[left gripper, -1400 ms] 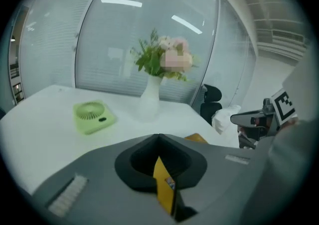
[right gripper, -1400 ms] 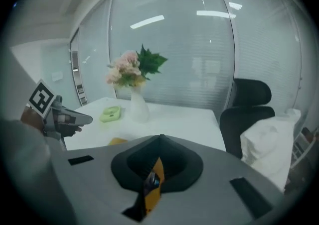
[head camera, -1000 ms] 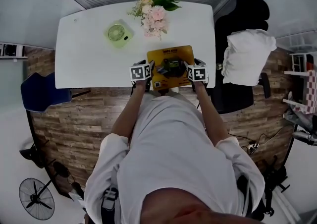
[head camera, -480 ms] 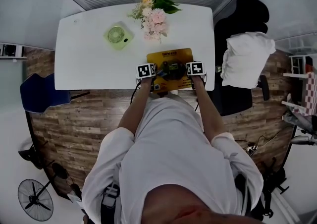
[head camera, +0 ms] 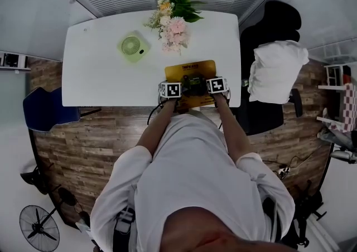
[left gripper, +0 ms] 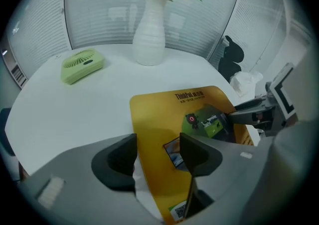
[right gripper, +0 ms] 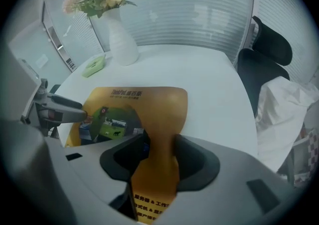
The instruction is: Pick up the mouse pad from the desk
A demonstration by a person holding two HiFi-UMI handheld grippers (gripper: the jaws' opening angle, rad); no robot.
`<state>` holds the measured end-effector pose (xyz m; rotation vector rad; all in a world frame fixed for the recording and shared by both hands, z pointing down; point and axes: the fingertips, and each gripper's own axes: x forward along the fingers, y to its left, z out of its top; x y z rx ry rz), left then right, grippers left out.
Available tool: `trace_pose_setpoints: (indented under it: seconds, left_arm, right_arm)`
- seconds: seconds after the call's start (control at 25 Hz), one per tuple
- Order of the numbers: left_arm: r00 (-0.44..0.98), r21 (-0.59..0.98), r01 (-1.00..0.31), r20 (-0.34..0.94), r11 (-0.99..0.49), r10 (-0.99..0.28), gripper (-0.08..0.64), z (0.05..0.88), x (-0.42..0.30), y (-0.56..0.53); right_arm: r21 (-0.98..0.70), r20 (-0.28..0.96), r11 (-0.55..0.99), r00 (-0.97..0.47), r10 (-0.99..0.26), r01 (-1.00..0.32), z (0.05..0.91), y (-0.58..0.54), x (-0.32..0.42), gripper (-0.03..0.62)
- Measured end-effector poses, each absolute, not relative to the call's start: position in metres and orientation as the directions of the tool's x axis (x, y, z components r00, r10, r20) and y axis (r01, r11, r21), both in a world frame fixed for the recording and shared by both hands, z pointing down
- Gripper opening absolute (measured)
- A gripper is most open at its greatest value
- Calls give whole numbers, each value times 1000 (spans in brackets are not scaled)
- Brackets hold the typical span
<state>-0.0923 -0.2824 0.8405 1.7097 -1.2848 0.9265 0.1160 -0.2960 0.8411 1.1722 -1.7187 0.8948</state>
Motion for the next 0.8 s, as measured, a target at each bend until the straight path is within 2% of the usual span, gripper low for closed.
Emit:
trace_pose_setpoints:
  seconds: [0.04, 0.12, 0.24, 0.48, 0.8]
  left_arm:
    - [216, 160, -972, 894, -172, -393, 261, 841, -93, -282]
    - [229, 181, -971, 894, -157, -384, 187, 841, -94, -281]
    - [304, 258, -951, 886, -172, -350, 52, 843, -79, -273]
    - [358, 263, -916, 877, -302, -321, 32, 838, -77, -273]
    - [441, 352, -893, 805, -280, -396, 32, 809, -86, -276]
  right_arm:
    - [-100, 919, 320, -211, -333, -942, 842, -294, 111, 181]
    - [-100, 916, 357, -226, -332, -929, 842, -292, 101, 89]
    - [-71, 913, 422, -229, -337, -904, 841, -289, 95, 51]
    - [-160, 878, 413, -321, -356, -896, 823, -287, 96, 52]
    - [-218, 796, 392, -395, -458, -894, 781, -284, 96, 61]
